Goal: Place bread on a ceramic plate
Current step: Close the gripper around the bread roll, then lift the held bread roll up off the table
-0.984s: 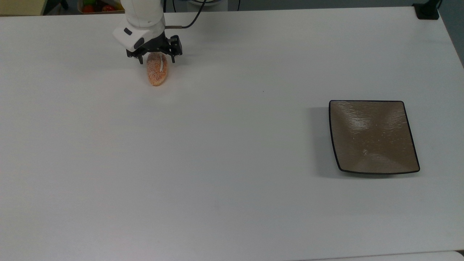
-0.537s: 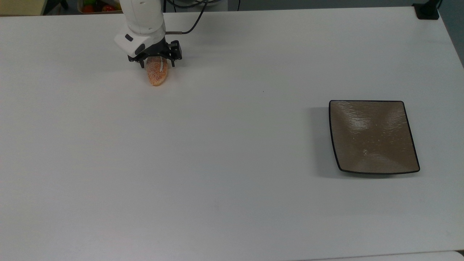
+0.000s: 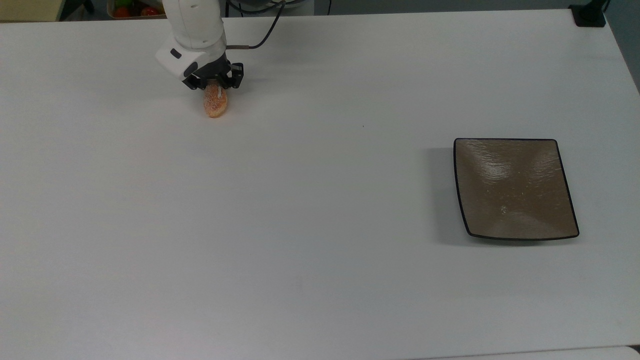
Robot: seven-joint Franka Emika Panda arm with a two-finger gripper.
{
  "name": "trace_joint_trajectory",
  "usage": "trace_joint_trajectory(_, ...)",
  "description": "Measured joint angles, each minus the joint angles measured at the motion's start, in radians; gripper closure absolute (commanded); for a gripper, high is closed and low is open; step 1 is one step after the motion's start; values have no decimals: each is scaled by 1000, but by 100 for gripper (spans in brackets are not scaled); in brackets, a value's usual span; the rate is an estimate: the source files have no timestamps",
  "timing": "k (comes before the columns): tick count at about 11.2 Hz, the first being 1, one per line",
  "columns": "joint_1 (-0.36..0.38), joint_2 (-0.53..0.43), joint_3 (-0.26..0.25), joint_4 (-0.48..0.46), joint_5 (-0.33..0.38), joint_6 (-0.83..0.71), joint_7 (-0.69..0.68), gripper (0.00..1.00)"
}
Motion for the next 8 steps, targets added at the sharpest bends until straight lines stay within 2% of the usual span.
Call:
trace_joint_trajectory(3,-3,-40,-1,29,0,-79,6,100)
trace_joint_trajectory(6,2,-104,0,148,0,-277,6,99)
trace_joint_trajectory(8,5,-128,2,263,0,-415,2,99)
